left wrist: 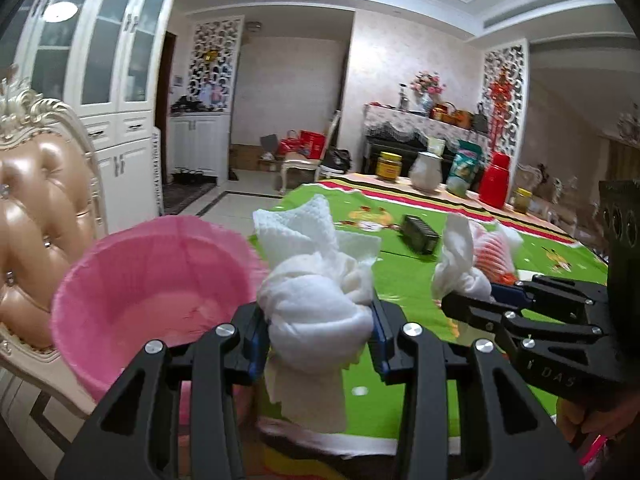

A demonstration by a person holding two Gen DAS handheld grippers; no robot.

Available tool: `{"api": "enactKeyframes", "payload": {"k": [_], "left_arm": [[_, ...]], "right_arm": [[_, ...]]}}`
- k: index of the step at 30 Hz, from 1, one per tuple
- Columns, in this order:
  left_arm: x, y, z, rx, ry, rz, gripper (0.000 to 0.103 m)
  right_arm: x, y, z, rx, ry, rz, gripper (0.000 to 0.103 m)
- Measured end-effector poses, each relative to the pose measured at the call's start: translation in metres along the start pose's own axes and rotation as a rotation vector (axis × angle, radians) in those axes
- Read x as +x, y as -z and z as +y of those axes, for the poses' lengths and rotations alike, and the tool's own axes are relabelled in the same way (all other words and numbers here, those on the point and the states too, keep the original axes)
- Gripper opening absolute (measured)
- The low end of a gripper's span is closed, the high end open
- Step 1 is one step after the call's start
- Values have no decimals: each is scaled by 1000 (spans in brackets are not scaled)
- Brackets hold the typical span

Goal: Collect trash
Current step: 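Carry both tissues to the wastebasket and open both tools over it, then grasp the black box with the left tool while the right tool grasps a white foam roll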

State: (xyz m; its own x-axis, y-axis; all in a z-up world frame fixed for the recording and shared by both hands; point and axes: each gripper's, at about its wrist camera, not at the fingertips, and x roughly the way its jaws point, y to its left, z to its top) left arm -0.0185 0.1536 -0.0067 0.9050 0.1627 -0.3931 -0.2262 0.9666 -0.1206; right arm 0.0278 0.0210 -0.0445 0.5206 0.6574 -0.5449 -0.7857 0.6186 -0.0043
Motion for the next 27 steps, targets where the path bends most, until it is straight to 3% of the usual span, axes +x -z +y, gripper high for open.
{"api": "enactKeyframes", "payload": {"k": [10, 16, 21, 23, 25, 26, 27], "left_arm": [[-1, -17, 107, -88, -174, 9, 41], [16, -19, 156, -131, -217, 50, 41], [36, -18, 174, -133, -233, 66, 42], [42, -17, 177, -128, -254, 72, 51], [43, -15, 182, -137, -276, 67, 74], [40, -14, 184, -149, -290, 55, 77], [37, -13, 185, -155, -298, 49, 81]], "right_arm": [[58, -50, 43, -47, -143, -15, 27], [104, -73, 66, -58, -219, 17, 29], [134, -84, 74, -46, -272, 24, 32], [142, -88, 73, -44, -282, 28, 37], [147, -92, 73, -44, -292, 19, 61], [146, -93, 71, -37, -289, 5, 71], [144, -96, 69, -24, -299, -11, 71]]}}
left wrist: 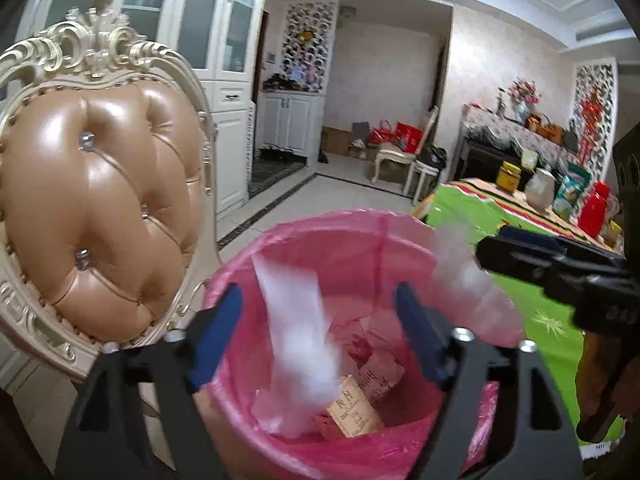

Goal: Collect trash
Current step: 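Grasp the black box with the left tool while the right tool grasps a white foam roll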

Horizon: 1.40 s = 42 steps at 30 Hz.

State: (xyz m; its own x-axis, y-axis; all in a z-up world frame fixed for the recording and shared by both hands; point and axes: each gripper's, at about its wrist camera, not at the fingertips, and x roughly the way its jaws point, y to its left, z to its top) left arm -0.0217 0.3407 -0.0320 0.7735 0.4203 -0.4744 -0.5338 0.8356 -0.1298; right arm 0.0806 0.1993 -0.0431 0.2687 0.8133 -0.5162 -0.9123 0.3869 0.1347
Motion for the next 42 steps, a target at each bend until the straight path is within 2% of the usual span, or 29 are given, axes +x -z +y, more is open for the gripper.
{"api": "enactKeyframes", "payload": {"k": [3, 6, 9, 14, 20, 25, 34, 38, 42], "left_arm": [[-6, 4, 0, -3, -27, -5, 86], [-14, 8, -6, 6, -49, -10, 97], [-23, 10, -21, 21, -46, -27, 98], [-40, 6, -65, 89, 8, -77, 98], [-55, 5, -133, 152, 150, -105, 98], [-47, 10, -193, 178, 283, -38, 98], [-6, 22, -284, 220, 343, 68, 98], [17, 24, -325, 251, 332, 106, 98], [40, 26, -356, 290, 309, 150, 98]], "right_arm": [[-10, -3, -4, 10, 6, -23, 71], [-25, 0, -10, 9, 18, -35, 71], [-50, 8, -19, -8, 70, -45, 71], [-92, 28, -45, 0, 155, -41, 71], [-158, 64, -93, 34, 310, -36, 71], [-222, 102, -149, 105, 465, -10, 71], [-314, 168, -258, 308, 700, 73, 71], [-317, 189, -295, 386, 733, 168, 71], [-307, 198, -315, 395, 723, 234, 71]]}}
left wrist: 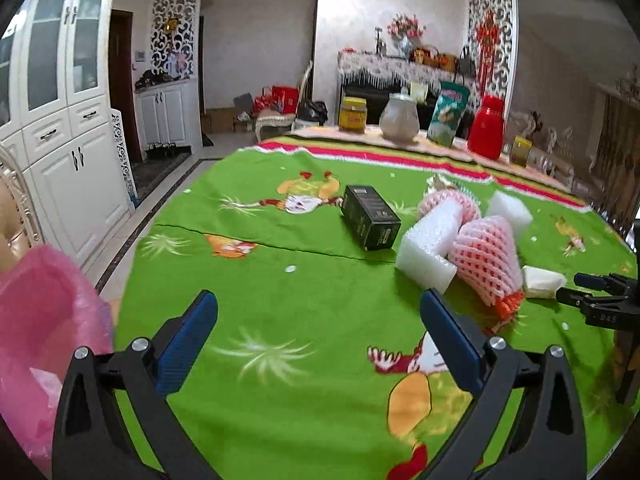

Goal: Collect trash
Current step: 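Grasp the black box with the left tool while the right tool grasps a white foam roll, then carry the black box and foam roll with both tools over the wastebasket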

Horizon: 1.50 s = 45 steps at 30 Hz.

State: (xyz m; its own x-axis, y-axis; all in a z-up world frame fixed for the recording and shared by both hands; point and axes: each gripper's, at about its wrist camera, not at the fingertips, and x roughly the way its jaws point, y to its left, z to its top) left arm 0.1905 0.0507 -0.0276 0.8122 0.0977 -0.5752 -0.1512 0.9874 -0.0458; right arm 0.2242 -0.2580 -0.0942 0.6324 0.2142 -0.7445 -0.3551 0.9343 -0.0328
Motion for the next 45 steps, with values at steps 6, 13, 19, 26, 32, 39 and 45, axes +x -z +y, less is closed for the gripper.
{"api": "enactKeyframes", "payload": {"k": [6, 13, 19, 26, 32, 39, 45], "left_arm": [[33, -9, -12, 10, -10, 51, 98], [66, -18, -9, -15, -17, 116, 98], [94, -31, -13, -61, -10, 145, 98], [130, -71, -13, -196, -8, 130, 98], [178, -98, -39, -127, -36, 188, 94], [215, -96, -43, -129, -11, 281, 76], [227, -92, -25, -183, 30, 327, 71]], "right_arm": [[23, -14, 11, -48, -15, 43, 71], [29, -21, 29, -101, -28, 50, 38], [20, -21, 28, -92, 18, 1, 32], [26, -23, 20, -52, 6, 36, 32], [30, -24, 13, -19, -23, 47, 32], [31, -24, 12, -11, -32, 52, 33], [31, -25, 12, -13, -29, 53, 33]]}}
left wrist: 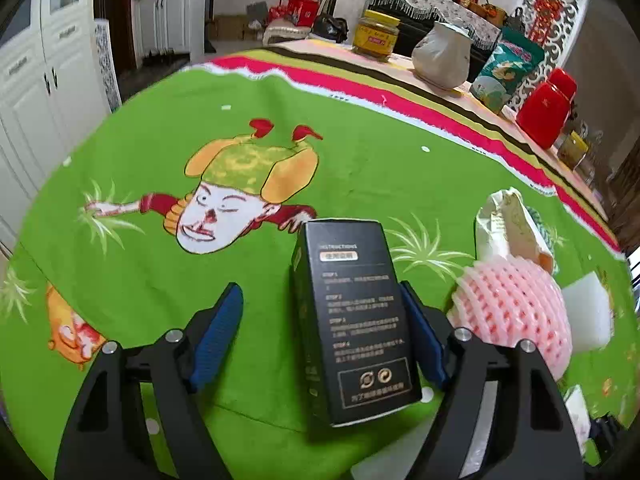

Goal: Collect trash
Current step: 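Carry the black box and foam roll with both tools over the wastebasket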

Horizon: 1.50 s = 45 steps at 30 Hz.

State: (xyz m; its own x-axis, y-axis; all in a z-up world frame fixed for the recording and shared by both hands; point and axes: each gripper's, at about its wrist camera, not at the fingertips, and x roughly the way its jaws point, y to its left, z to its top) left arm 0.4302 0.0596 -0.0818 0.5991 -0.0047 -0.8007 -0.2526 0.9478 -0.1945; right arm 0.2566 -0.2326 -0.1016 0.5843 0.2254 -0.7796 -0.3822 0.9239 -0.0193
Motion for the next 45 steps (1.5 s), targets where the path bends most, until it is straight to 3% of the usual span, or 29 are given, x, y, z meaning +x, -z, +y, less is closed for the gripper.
{"api": "enactKeyframes", "payload": {"k": [2, 3, 5, 13, 24, 34, 45], "left_arm": [[0, -2, 2, 2, -5, 6, 56], [-1, -2, 1, 5, 15, 11, 38], [-4, -1, -1, 13, 20, 18, 38], [-57, 28, 1, 53, -14, -134, 37], [-139, 95, 10, 115, -48, -293, 38], [-176, 153, -15, 192, -55, -357, 38], [-195, 187, -20, 225, -37, -375, 38]], "right_arm": [[0, 0, 0, 1, -1, 0, 33], [0, 0, 0, 2, -1, 0, 33], [0, 0, 0, 1, -1, 0, 33], [0, 0, 0, 0, 1, -1, 33], [-2, 1, 2, -7, 11, -8, 32], [-20, 2, 17, -26, -46, -74, 32], [-83, -7, 72, -148, -165, -246, 32]]}}
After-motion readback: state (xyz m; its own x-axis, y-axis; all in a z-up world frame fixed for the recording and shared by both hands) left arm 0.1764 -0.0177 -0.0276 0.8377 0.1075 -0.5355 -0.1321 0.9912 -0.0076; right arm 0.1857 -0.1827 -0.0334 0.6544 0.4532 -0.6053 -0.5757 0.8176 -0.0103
